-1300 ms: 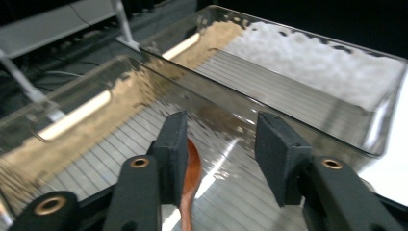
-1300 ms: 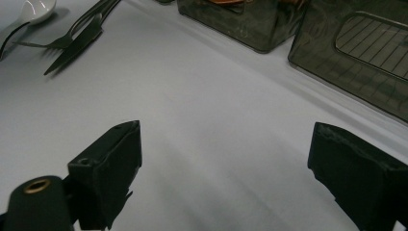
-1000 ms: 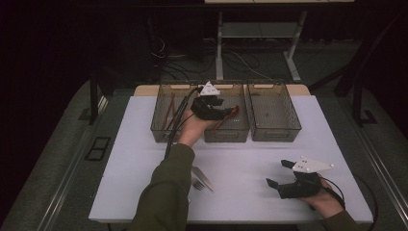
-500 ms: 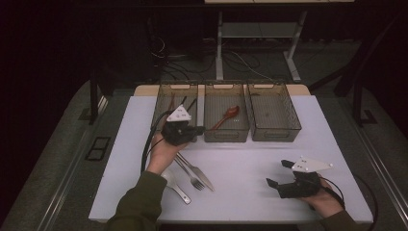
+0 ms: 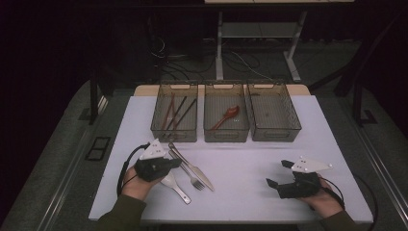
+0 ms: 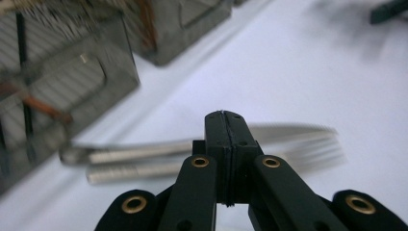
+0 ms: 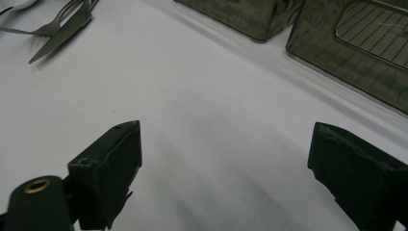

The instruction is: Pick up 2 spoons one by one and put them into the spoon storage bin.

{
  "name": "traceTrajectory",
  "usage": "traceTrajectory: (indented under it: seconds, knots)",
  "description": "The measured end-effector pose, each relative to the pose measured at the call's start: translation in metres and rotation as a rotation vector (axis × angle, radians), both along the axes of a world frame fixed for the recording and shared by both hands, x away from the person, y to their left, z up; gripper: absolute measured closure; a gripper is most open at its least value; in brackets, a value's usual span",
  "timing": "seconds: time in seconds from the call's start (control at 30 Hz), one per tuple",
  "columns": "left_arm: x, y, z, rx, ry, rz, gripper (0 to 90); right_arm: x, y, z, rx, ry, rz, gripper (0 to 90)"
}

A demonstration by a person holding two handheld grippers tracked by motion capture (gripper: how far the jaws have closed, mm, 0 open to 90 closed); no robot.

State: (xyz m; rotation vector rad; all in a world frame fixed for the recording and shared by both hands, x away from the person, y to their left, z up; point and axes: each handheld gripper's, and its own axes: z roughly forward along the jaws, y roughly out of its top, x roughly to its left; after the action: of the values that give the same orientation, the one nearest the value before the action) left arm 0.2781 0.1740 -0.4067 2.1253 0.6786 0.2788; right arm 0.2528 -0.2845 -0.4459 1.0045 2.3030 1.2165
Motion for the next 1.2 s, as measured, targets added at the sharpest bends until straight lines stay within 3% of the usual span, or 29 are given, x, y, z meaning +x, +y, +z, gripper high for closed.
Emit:
traceTrajectory:
  seconds: [0.17, 0.4, 0.53, 0.7, 1.2]
  knots:
    - [-0.021, 0.007, -0.01, -0.006, 0.04, -0.018, 89.5, 0.0, 0.0, 0.0, -0.002, 0.001, 0.0, 12.0]
    - [-0.035, 0.01, -0.02, 0.015, 0.101, -0.053, 89.5, 0.0, 0.001, 0.0, -0.008, 0.001, 0.0, 12.0]
    - [-0.04, 0.006, -0.027, 0.062, 0.134, -0.111, 89.5, 0.0, 0.0, 0.0, -0.008, 0.002, -0.004, 12.0]
    - [-0.038, -0.001, -0.029, 0.094, 0.14, -0.139, 89.5, -0.001, 0.002, 0.0, -0.008, 0.0, -0.001, 12.0]
    - [-0.021, -0.022, -0.033, 0.123, 0.135, -0.182, 89.5, 0.001, 0.003, -0.001, -0.014, 0.0, 0.004, 12.0]
